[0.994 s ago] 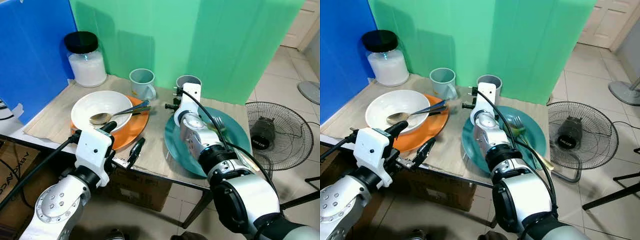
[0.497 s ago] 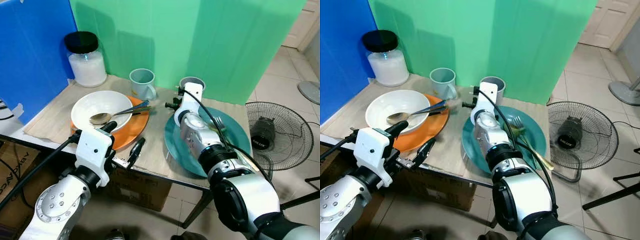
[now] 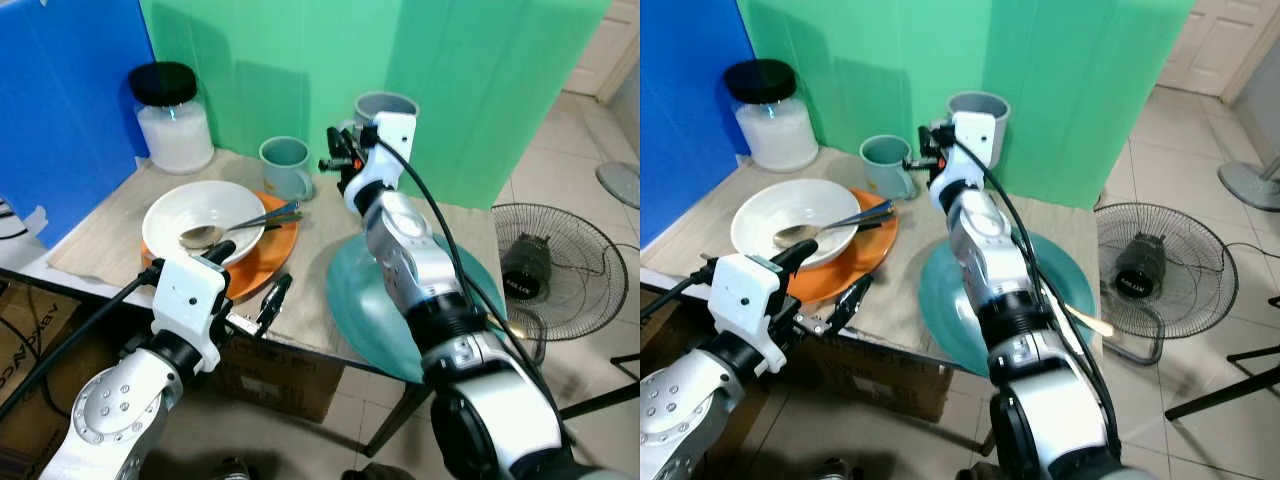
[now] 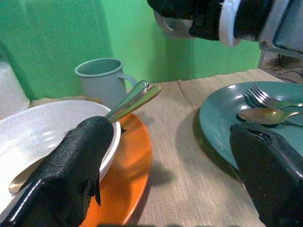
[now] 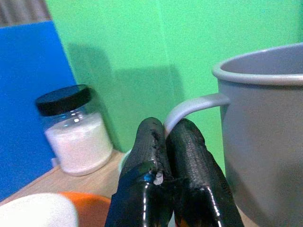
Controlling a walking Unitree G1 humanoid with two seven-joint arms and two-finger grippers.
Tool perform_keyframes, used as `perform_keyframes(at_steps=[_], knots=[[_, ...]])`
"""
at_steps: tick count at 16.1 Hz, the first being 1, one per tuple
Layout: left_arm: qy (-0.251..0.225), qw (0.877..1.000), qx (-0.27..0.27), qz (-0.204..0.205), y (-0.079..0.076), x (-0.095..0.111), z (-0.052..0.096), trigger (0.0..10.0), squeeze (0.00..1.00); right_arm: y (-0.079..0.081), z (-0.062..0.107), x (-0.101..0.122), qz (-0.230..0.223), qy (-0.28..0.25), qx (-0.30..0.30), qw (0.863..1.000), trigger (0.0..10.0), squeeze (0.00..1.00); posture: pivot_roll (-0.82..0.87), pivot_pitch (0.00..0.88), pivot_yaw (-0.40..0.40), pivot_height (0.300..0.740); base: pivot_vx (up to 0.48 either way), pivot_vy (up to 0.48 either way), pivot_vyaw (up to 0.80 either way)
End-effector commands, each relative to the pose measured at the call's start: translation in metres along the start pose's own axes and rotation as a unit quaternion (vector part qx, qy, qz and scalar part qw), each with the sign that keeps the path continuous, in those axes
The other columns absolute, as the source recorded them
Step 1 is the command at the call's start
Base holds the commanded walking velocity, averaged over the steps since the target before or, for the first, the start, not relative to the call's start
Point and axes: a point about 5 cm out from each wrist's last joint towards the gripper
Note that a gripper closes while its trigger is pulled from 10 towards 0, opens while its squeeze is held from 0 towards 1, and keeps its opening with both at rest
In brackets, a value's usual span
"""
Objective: Setting the table
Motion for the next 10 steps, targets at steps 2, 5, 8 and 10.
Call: perform_keyframes(at_steps=[2, 5, 8, 10], knots=[[-0.005, 1.000, 0.001, -0.007, 0.000, 0.001, -0.003, 10.0, 0.00, 0.011, 0.006, -0.005, -0.016, 0.000, 0.035, 0.999, 0.0, 0.00, -0.01, 0.036, -0.034, 0.740, 0.000, 0.000, 0.00], [-0.011, 0.999, 0.037, -0.023, 0.007, 0.003, -0.004, 10.0, 0.00, 0.021, 0.011, 0.007, 0.029, -0.023, 0.091, 0.995, 0.0, 0.00, 0.00, 0.035, -0.035, 0.740, 0.000, 0.000, 0.00], [-0.015, 0.997, 0.071, -0.026, 0.009, 0.004, -0.004, 10.0, 0.00, 0.012, 0.028, 0.031, 0.036, -0.054, 0.108, 0.992, 0.0, 0.00, -0.01, 0.034, -0.036, 0.740, 0.000, 0.000, 0.00], [-0.019, 0.997, 0.077, -0.020, 0.004, 0.004, -0.008, 10.0, 0.00, -0.005, 0.049, 0.043, 0.037, -0.061, 0.102, 0.992, 0.0, 0.00, -0.02, 0.031, -0.023, 0.740, 0.000, 0.000, 0.00]])
Point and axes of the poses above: a point about 5 cm out from each wrist's last joint towards the gripper, its own z axis pointing back from the gripper into the wrist, its own x axis along the axis of the wrist's last joint, y = z × x, and after that the axes turned 8 degrees about -z, right-handed
